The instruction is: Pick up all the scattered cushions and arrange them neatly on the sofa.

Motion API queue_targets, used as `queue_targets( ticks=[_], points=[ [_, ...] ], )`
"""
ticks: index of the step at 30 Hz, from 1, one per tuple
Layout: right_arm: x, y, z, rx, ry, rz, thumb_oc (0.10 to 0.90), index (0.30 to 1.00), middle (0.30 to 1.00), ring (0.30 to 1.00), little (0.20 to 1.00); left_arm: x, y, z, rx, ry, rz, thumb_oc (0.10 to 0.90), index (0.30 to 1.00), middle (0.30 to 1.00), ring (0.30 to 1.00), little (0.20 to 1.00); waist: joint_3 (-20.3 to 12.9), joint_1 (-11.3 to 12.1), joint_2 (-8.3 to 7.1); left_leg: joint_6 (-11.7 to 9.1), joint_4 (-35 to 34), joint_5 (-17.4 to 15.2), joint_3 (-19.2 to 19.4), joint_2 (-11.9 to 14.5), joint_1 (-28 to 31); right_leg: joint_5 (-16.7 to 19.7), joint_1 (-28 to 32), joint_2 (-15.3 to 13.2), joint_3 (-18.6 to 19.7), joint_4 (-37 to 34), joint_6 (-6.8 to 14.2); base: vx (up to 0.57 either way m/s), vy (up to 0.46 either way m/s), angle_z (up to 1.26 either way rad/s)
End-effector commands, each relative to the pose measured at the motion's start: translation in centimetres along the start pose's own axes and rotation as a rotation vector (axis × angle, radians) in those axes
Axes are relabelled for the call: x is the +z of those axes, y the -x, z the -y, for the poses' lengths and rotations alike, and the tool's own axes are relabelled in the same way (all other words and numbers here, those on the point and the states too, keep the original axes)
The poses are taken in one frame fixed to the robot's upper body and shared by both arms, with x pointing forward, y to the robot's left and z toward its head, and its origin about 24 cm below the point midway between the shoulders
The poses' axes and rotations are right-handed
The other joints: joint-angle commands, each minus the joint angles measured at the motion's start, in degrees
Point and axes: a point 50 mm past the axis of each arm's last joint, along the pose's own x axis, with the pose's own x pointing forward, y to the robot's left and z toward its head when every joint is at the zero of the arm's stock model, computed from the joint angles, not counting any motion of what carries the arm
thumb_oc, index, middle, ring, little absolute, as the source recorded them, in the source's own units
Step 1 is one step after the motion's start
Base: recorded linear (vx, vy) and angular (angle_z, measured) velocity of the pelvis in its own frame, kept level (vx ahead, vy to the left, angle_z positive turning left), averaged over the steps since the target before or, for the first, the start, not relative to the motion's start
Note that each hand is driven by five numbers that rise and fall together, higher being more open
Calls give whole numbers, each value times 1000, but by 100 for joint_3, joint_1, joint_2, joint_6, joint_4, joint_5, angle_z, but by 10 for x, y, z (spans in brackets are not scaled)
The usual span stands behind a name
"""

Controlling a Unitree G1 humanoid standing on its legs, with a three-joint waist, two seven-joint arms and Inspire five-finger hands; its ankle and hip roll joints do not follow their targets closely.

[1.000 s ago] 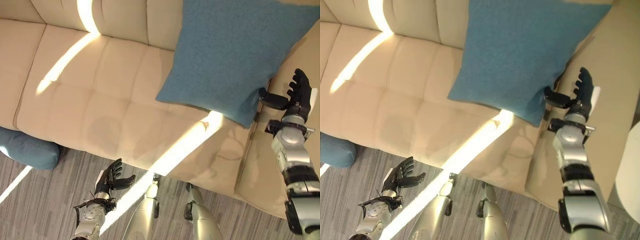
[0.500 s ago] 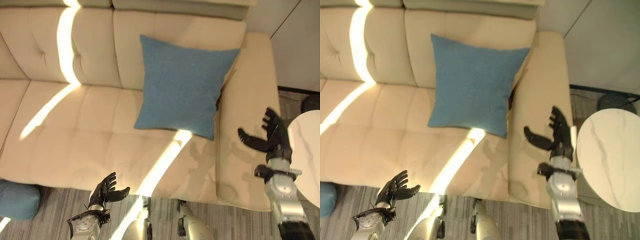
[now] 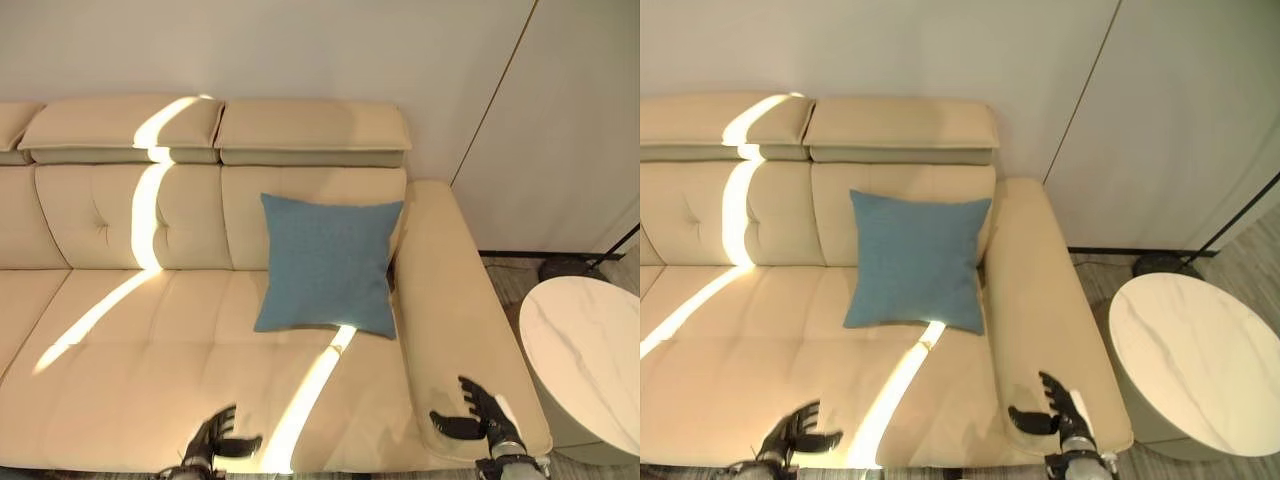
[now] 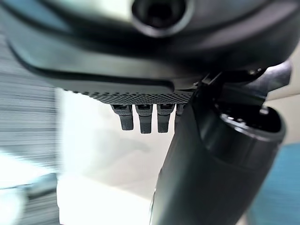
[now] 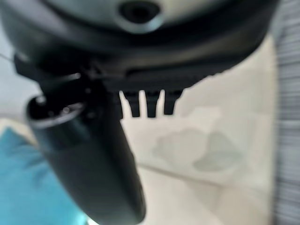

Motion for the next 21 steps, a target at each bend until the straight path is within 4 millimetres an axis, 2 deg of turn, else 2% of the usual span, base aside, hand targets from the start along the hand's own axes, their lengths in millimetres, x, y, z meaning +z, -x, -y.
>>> queue_targets(
  ticks=[1, 4, 7, 12, 14, 18, 19, 20, 21],
  points=[
    [22, -9, 5, -39, -20, 97, 800, 900, 900, 900, 900, 7, -5, -12, 66, -87, 9, 800, 900, 900, 900, 900, -116, 259, -177, -234, 43, -435, 174, 11, 203, -732, 526, -184, -393, 75, 492, 25, -10, 10],
    [-3, -8, -8, -22, -34, -25, 800, 900, 900, 900, 900, -2, -4, -12, 78, -117, -37, 800, 900, 900, 900, 900, -102, 334, -226, -245, 43, -455, 121, 50, 280, -769, 604, -154, -409, 75, 477, 6, -26, 16],
    [-9, -7, -15, -5, -20, -53, 800, 900, 900, 900, 900, -7, -4, -11, 80, -126, -58, 800, 900, 900, 900, 900, -100, 382, -259, -259, 43, -438, 67, 64, 270, -785, 616, -134, -426, 75, 455, -22, -39, 7],
    [-5, -9, -19, 13, -21, -38, 800, 900, 900, 900, 900, 0, -6, -10, 81, -155, -36, 800, 900, 900, 900, 900, -19, 415, -276, -300, 43, -325, -41, 100, 123, -801, 526, -87, -477, 75, 399, -82, -65, 11],
    [4, -13, -19, 8, -30, -9, 800, 900, 900, 900, 900, 12, -9, -10, 86, -145, 7, 800, 900, 900, 900, 900, 132, 438, -258, -347, 70, -189, -123, 135, -150, -799, 366, -64, -535, 75, 379, -216, -82, 18],
    [8, -15, -18, 2, -35, 3, 800, 900, 900, 900, 900, 22, -11, -10, 91, -136, 38, 800, 900, 900, 900, 900, 234, 436, -266, -394, 299, -101, -142, 154, -471, -837, 274, -75, -622, 75, 347, -176, -58, 42],
    [15, -21, -15, -9, -17, 12, 800, 900, 900, 900, 900, 32, -13, -9, 95, -122, 68, 800, 900, 900, 900, 900, 406, 443, -282, -436, 852, -89, -87, 186, -931, -840, 185, -124, -735, 75, 307, -355, -56, 43],
    [21, -25, -13, -9, 15, 23, 800, 900, 900, 900, 900, 36, -14, -11, 104, -112, 82, 800, 900, 900, 900, 900, 478, 433, -356, -399, 1217, -268, 77, 186, -1059, -756, 85, -219, -819, 75, 286, -354, -54, 48],
    [21, -25, -13, -9, 15, 23, 800, 900, 900, 900, 900, 37, -14, -11, 104, -112, 82, 800, 900, 900, 900, 900, 477, 431, -352, -399, 1251, -289, 74, 193, -1078, -756, 82, -214, -821, 75, 286, -163, -20, 44]
  ],
)
